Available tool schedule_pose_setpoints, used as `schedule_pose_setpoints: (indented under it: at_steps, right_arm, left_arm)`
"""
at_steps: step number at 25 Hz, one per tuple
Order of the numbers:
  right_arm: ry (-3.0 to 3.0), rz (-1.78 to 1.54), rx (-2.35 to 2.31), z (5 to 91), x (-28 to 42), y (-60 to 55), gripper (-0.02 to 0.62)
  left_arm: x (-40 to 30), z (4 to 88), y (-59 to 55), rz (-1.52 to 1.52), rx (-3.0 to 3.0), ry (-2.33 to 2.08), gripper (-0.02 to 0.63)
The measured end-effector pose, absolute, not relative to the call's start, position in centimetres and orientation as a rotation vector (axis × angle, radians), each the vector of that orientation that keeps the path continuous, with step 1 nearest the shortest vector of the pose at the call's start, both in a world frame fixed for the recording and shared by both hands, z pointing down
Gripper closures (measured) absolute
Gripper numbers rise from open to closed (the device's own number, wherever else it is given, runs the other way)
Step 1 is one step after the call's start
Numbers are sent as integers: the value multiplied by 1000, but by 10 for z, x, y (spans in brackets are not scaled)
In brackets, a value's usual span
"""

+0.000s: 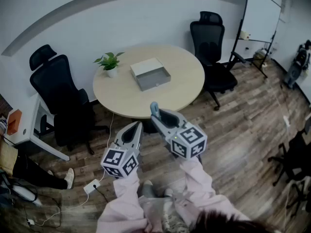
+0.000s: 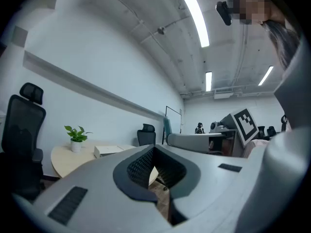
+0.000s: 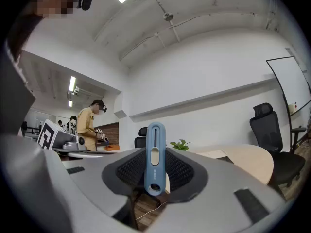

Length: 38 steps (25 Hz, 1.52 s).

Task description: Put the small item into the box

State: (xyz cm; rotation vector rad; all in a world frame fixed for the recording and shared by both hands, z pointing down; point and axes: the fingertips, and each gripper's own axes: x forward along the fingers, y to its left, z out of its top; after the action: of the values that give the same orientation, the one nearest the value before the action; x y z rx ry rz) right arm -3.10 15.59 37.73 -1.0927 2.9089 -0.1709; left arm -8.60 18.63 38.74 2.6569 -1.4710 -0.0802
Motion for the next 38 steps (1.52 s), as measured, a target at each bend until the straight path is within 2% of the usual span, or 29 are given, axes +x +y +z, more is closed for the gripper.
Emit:
schedule_pose_setpoints:
  at_steps: [20,38]
  right_arm:
    - [2924,-258,-1142,404,-8,136,468]
    - [2924,-301,-1215,405,-7,42,469]
  left_arm:
    - [-62,405,168,-3,2637,-1410,598]
    - [-73,402,66,17,2654,-1340,599]
